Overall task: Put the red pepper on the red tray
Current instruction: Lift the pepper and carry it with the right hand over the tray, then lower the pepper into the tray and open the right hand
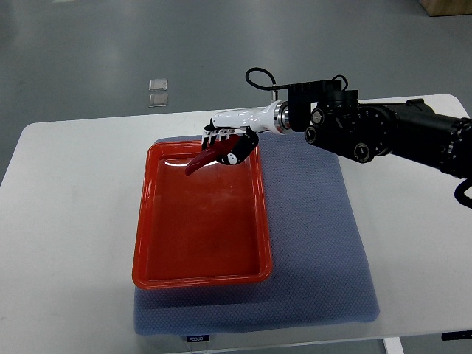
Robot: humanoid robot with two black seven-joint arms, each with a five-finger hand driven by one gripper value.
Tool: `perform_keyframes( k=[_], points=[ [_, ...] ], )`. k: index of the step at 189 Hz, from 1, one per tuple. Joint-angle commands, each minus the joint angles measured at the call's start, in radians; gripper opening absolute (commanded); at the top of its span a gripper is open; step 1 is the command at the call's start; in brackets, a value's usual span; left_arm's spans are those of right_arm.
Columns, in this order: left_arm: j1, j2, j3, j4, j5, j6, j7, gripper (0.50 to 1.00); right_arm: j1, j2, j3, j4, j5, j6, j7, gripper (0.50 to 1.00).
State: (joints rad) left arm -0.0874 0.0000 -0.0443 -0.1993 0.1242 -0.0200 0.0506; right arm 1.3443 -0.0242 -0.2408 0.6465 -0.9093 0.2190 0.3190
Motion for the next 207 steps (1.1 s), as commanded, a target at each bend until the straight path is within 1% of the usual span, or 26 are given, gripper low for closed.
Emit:
perform_keyframes(
  k=[1,81,132,133,134,135,136,137,138,139,140,141,142,143,144,147,148,150,151,152,156,158,162,168,179,207],
  points=[
    [0.0,0.0,0.0,-0.002,0.0,0.0,0.0,1.0,-0.034,0.024,-0.002,-0.008,-0.01,-0.009,0.0,0.5],
    [0.0,0.0,0.001,-0.005,0.0,0.0,0.0,1.0,-0.143,0.024,0.0,-0.033,-0.016,-0.055,0.002,0.5],
    [0.0,0.0,0.0,-0.002,0.0,0.0,0.0,1.0,-0.178,0.024,0.008,-0.034,-0.01,-0.055,0.003,0.5],
    [0.0,0.0,0.0,-0.002,0.0,0.0,0.0,1.0,-0.18,0.024,0.008,-0.034,-0.008,-0.055,0.003,0.502],
    [0.0,0.0,0.0,-0.003,0.0,0.0,0.0,1.0,-0.18,0.024,0.008,-0.034,-0.007,-0.055,0.003,0.535],
    [0.0,0.0,0.0,-0.003,0.0,0.0,0.0,1.0,-0.18,0.024,0.008,-0.034,-0.006,-0.055,0.003,0.535],
    [0.0,0.0,0.0,-0.003,0.0,0.0,0.0,1.0,-0.182,0.024,0.009,-0.034,-0.005,-0.055,0.003,0.566],
    [0.0,0.0,0.0,-0.003,0.0,0.0,0.0,1.0,-0.182,0.024,0.009,-0.034,-0.005,-0.055,0.003,0.566],
    [0.0,0.0,0.0,-0.003,0.0,0.0,0.0,1.0,-0.182,0.024,0.009,-0.034,-0.003,-0.055,0.003,0.594],
    [0.0,0.0,0.0,-0.003,0.0,0.0,0.0,1.0,-0.182,0.024,0.009,-0.034,-0.003,-0.055,0.003,0.594],
    [0.0,0.0,0.0,-0.003,0.0,0.0,0.0,1.0,-0.18,0.024,0.009,-0.034,-0.002,-0.053,0.003,0.617],
    [0.0,0.0,0.0,-0.003,0.0,0.0,0.0,1.0,-0.18,0.024,0.009,-0.034,-0.002,-0.053,0.003,0.617],
    [0.0,0.0,0.0,-0.003,0.0,0.0,0.0,1.0,-0.182,0.024,0.009,-0.034,-0.002,-0.053,0.005,0.639],
    [0.0,0.0,0.0,-0.003,0.0,0.0,0.0,1.0,-0.182,0.024,0.009,-0.034,-0.002,-0.053,0.005,0.639],
    [0.0,0.0,0.0,-0.003,0.0,0.0,0.0,1.0,-0.182,0.024,0.009,-0.034,0.0,-0.053,0.005,0.66],
    [0.0,0.0,0.0,-0.003,0.0,0.0,0.0,1.0,-0.182,0.024,0.009,-0.034,0.0,-0.053,0.005,0.678],
    [0.0,0.0,0.0,-0.005,0.0,0.0,0.0,1.0,-0.182,0.024,0.011,-0.034,0.0,-0.053,0.005,0.696],
    [0.0,0.0,0.0,-0.005,0.0,0.0,0.0,1.0,-0.182,0.024,0.011,-0.034,0.0,-0.053,0.005,0.697],
    [0.0,0.0,0.0,-0.005,0.0,0.0,0.0,1.0,-0.182,0.024,0.011,-0.034,0.0,-0.053,0.006,0.713],
    [0.0,0.0,0.0,-0.005,0.0,0.0,0.0,1.0,-0.182,0.024,0.011,-0.034,0.0,-0.053,0.006,0.713],
    [0.0,0.0,0.001,-0.005,0.0,0.0,0.0,1.0,-0.182,0.024,0.012,-0.034,0.003,-0.053,0.006,0.746],
    [0.0,0.0,0.0,-0.005,0.0,0.0,0.0,1.0,-0.182,0.024,0.014,-0.034,0.004,-0.053,0.008,0.77],
    [0.0,0.0,0.0,-0.005,0.0,0.0,0.0,1.0,-0.18,0.024,0.014,-0.033,0.004,-0.053,0.009,0.795],
    [0.0,0.0,0.0,-0.005,0.0,0.0,0.0,1.0,-0.18,0.024,0.014,-0.033,0.004,-0.052,0.009,0.809],
    [0.0,0.0,0.0,-0.003,0.0,0.0,0.0,1.0,-0.18,0.024,0.029,-0.033,0.006,-0.047,0.009,0.86],
    [0.0,0.0,0.0,-0.003,0.0,0.0,0.0,1.0,-0.174,0.024,0.084,-0.031,0.024,-0.035,0.009,0.887]
  ],
)
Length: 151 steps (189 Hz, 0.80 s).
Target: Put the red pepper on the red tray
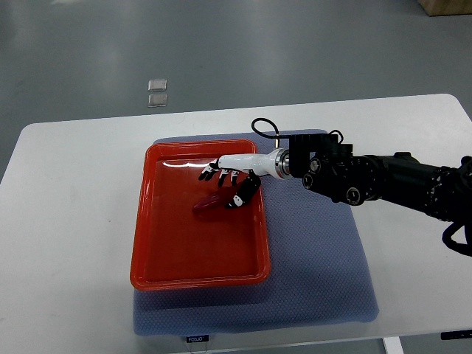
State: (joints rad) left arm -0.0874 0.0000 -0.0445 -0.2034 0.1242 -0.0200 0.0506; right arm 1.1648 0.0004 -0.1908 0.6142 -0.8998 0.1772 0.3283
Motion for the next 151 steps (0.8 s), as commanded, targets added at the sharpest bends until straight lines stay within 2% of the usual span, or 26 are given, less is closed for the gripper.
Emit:
perform_keyframes(
  k=[1,69,99,151],
  points=[
    [0.0,0.0,0.0,0.001,0.0,0.0,0.0,1.0,0.006,0.0,0.034,0.001,0.015,0.007,0.0,0.887],
    [0.0,0.0,0.0,0.005,0.0,0.0,0.0,1.0,0.067,0.0,0.202,0.007,0.14,0.05,0.003,0.887],
    [0.0,0.0,0.0,0.002,0.0,0.0,0.0,1.0,0.05,-0.065,0.384,0.005,0.279,0.048,0.003,0.887],
    [0.0,0.0,0.0,-0.002,0.0,0.0,0.0,1.0,-0.197,-0.105,0.82,0.001,0.628,0.053,0.005,0.889]
  ],
)
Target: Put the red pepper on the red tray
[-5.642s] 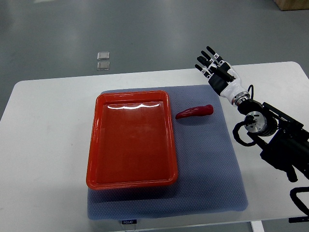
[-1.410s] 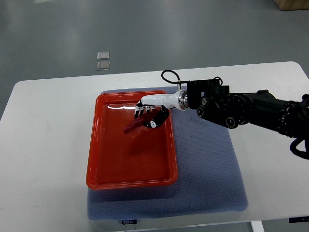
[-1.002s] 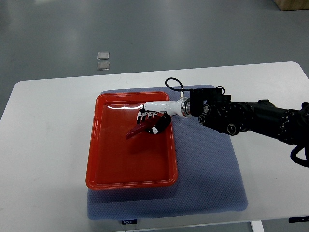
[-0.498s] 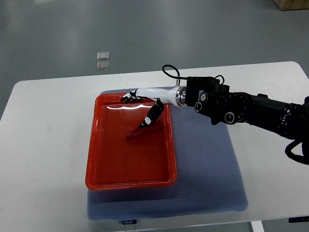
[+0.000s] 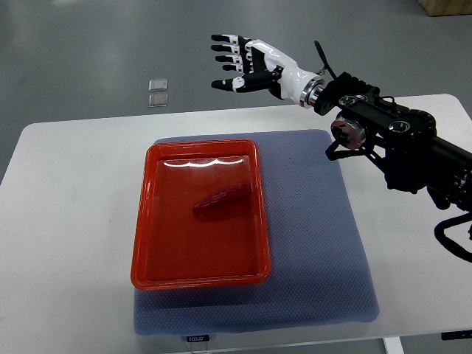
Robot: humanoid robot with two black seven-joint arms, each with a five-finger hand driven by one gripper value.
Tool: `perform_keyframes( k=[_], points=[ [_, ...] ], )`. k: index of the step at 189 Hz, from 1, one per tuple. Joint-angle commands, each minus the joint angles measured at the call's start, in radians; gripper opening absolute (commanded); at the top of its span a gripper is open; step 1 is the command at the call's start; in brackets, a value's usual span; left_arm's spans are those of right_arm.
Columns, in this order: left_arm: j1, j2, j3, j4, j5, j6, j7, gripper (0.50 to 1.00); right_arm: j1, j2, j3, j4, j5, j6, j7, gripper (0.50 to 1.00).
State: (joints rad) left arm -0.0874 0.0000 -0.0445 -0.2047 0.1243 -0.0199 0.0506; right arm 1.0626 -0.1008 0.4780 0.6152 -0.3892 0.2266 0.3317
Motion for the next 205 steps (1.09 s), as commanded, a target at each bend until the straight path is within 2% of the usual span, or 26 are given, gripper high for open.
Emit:
perform_keyframes(
  k=[1,28,52,132,205],
  points=[
    [0.0,0.0,0.0,-0.001,0.0,0.0,0.0,1.0,-0.107,-0.002,0.168,0.0,0.13,0.005,0.001,0.889],
    [0.0,0.0,0.0,-0.002,0.0,0.0,0.0,1.0,-0.233,0.006,0.343,0.0,0.259,0.008,0.001,0.907],
    [0.0,0.0,0.0,-0.002,0.0,0.0,0.0,1.0,-0.294,0.012,0.398,-0.002,0.302,0.025,0.009,0.915],
    [0.0,0.0,0.0,-0.004,0.0,-0.002,0.0,1.0,-0.377,0.041,0.401,-0.012,0.309,0.062,0.01,0.915],
    [0.0,0.0,0.002,-0.004,0.0,-0.002,0.0,1.0,-0.4,0.042,0.401,-0.012,0.311,0.062,0.013,0.917]
  ],
)
